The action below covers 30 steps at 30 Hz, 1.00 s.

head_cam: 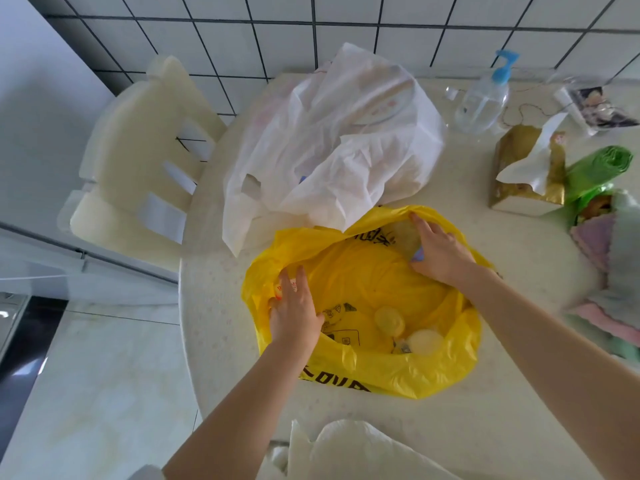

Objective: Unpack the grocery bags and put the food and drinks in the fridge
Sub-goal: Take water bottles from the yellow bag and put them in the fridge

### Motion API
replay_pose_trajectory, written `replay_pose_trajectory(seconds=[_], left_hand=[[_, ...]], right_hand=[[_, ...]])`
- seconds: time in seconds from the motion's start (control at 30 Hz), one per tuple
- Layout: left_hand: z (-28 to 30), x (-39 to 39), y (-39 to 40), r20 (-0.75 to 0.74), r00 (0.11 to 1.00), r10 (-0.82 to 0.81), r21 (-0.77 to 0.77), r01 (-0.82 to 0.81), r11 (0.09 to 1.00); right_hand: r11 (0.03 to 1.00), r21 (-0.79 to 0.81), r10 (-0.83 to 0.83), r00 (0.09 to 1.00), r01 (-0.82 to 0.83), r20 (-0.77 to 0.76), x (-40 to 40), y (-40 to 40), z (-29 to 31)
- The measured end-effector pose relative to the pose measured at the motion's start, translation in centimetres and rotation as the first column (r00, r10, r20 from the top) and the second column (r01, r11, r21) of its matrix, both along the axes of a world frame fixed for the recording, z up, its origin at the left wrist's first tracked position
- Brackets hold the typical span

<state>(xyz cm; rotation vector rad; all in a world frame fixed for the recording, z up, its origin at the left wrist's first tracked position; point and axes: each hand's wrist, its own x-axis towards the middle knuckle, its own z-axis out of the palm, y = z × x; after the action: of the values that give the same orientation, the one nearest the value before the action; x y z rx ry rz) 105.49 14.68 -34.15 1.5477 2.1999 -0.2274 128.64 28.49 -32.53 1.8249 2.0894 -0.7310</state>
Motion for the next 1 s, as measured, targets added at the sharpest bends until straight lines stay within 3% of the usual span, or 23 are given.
replay_pose_trajectory(seconds=[0.2,0.33,0.43,0.63,0.77,0.87,1.0], left_hand=[[-0.4,0.3,0.4,0.046,0.997,-0.066,0.043,0.064,0.997],[-0.2,0.8,-0.1,0.068,0.972,-0.224,0.135,0.213,0.968],[-0.2,1.4,-0.3,0.106,0.953,-0.283,0.171,0.263,0.950],[-0.4,2.1,-0.1,0.132,0.981,-0.143,0.152,0.122,0.981],[-0.6,2.1,0.9,0.141,0.990,0.002,0.038,-0.008,0.999],[-0.6,1.7,1.5,0.149,0.987,0.057,-0.036,-0.052,0.998],[-0.8,1.3,1.3,0.232,0.971,0.058,-0.023,-0.054,0.998]], right_hand=[[0.985,0.160,-0.064,0.998,0.066,-0.017,-0.6,-0.9,-0.4],[0.917,0.398,0.003,0.999,-0.020,0.042,-0.4,-2.4,-1.7],[0.889,0.457,0.004,0.997,-0.038,0.075,0.0,-2.9,-2.3],[0.947,0.316,-0.006,0.985,-0.049,0.171,0.2,-1.8,-2.4],[0.972,0.232,-0.019,0.984,-0.024,0.179,0.0,-1.0,-2.7],[0.982,0.189,-0.036,0.987,0.006,0.154,-0.1,-0.8,-2.4],[0.994,0.102,-0.038,0.999,0.034,0.038,0.3,-2.0,-1.4]])
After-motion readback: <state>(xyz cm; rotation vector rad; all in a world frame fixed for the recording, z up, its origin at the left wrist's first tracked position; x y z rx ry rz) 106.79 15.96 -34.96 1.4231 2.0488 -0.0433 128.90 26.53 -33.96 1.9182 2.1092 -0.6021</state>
